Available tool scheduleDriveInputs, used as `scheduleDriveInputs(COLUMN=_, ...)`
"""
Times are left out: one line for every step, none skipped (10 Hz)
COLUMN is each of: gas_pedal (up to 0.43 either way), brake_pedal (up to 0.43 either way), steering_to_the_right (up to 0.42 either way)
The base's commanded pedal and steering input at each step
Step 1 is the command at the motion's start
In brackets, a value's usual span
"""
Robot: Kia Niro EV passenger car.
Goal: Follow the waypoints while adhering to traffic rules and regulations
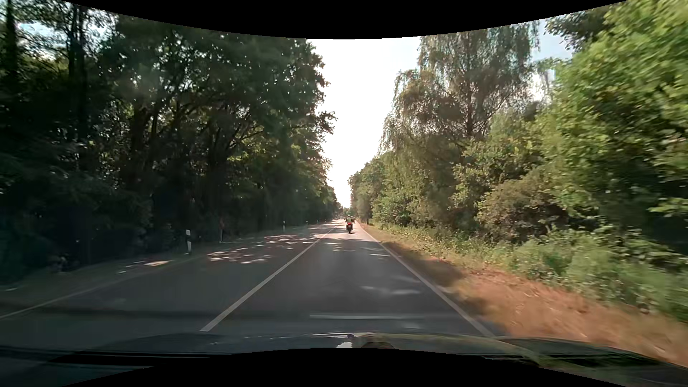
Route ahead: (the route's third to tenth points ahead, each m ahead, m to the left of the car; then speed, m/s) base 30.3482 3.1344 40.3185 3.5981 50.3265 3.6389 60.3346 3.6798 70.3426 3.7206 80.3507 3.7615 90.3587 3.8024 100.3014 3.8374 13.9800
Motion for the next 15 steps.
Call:
scheduleDriveInputs(gas_pedal=0.189, brake_pedal=0.000, steering_to_the_right=-0.002)
scheduleDriveInputs(gas_pedal=0.189, brake_pedal=0.000, steering_to_the_right=-0.002)
scheduleDriveInputs(gas_pedal=0.189, brake_pedal=0.000, steering_to_the_right=-0.002)
scheduleDriveInputs(gas_pedal=0.189, brake_pedal=0.000, steering_to_the_right=-0.002)
scheduleDriveInputs(gas_pedal=0.177, brake_pedal=0.000, steering_to_the_right=-0.001)
scheduleDriveInputs(gas_pedal=0.177, brake_pedal=0.000, steering_to_the_right=-0.003)
scheduleDriveInputs(gas_pedal=0.177, brake_pedal=0.000, steering_to_the_right=-0.003)
scheduleDriveInputs(gas_pedal=0.177, brake_pedal=0.000, steering_to_the_right=0.001)
scheduleDriveInputs(gas_pedal=0.177, brake_pedal=0.000, steering_to_the_right=0.001)
scheduleDriveInputs(gas_pedal=0.177, brake_pedal=0.000, steering_to_the_right=-0.002)
scheduleDriveInputs(gas_pedal=0.169, brake_pedal=0.000, steering_to_the_right=-0.004)
scheduleDriveInputs(gas_pedal=0.157, brake_pedal=0.000, steering_to_the_right=-0.004)
scheduleDriveInputs(gas_pedal=0.157, brake_pedal=0.000, steering_to_the_right=-0.003)
scheduleDriveInputs(gas_pedal=0.157, brake_pedal=0.000, steering_to_the_right=-0.003)
scheduleDriveInputs(gas_pedal=0.157, brake_pedal=0.000, steering_to_the_right=-0.004)
